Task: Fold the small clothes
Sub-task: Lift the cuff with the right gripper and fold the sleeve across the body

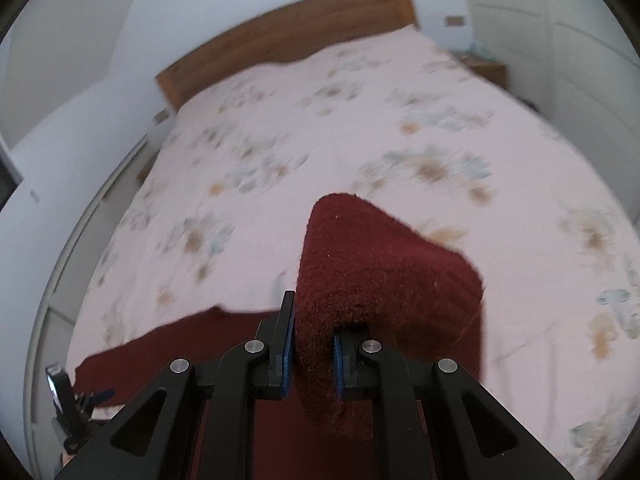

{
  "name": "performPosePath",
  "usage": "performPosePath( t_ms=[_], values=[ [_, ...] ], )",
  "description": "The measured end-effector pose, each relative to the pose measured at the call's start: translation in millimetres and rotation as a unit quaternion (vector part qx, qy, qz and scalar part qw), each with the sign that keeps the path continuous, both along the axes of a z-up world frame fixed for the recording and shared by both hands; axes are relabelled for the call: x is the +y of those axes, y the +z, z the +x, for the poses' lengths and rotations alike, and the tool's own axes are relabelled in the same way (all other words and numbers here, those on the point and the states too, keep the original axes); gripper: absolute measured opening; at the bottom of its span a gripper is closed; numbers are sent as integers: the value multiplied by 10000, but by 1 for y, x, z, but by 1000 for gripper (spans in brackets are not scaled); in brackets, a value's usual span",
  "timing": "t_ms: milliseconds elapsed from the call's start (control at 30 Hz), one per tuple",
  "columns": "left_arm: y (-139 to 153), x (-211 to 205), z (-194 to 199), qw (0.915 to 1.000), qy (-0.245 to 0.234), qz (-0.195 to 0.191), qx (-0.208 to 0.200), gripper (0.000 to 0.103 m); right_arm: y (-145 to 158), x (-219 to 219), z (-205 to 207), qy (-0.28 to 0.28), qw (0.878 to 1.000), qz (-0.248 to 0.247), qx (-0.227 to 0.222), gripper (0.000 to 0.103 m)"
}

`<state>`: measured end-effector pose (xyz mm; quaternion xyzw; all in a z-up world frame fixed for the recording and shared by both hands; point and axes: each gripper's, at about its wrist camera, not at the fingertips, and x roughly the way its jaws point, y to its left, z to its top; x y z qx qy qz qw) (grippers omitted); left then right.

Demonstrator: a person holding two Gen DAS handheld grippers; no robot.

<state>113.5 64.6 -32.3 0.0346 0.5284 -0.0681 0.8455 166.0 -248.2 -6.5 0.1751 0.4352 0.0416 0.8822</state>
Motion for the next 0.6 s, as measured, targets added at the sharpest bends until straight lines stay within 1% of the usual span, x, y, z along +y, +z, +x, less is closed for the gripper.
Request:
performPosePath(
  t_ms=[133,233,300,367,467,533,567,600],
  values=[
    [-4,7,-1,9999,84,94,37,102,-59,46,15,445,9969,-153,623,15],
    [-8,10,-2,9999,93,95,92,102,-105,66,17,621,9922,-171,1067,15],
    [-11,10,-1,9998,90,118,130,102,-129,78,15,698,9892,-151,1278,15],
    [-14,11,-2,9998,66,131,162,102,-145,89,7,815,9864,-210,1414,16],
    [-19,7,-3,9996,-10,192,214,102,-159,101,3,1003,9821,-312,1565,19],
    [-22,7,-4,9994,-44,241,224,102,-162,105,1,1042,9809,-379,1596,26],
    [-23,6,-5,9993,-51,268,236,102,-162,106,-1,1064,9801,-445,1617,32],
    [-25,6,-5,9992,-44,291,256,102,-161,105,-2,1074,9796,-489,1624,46]
  ],
)
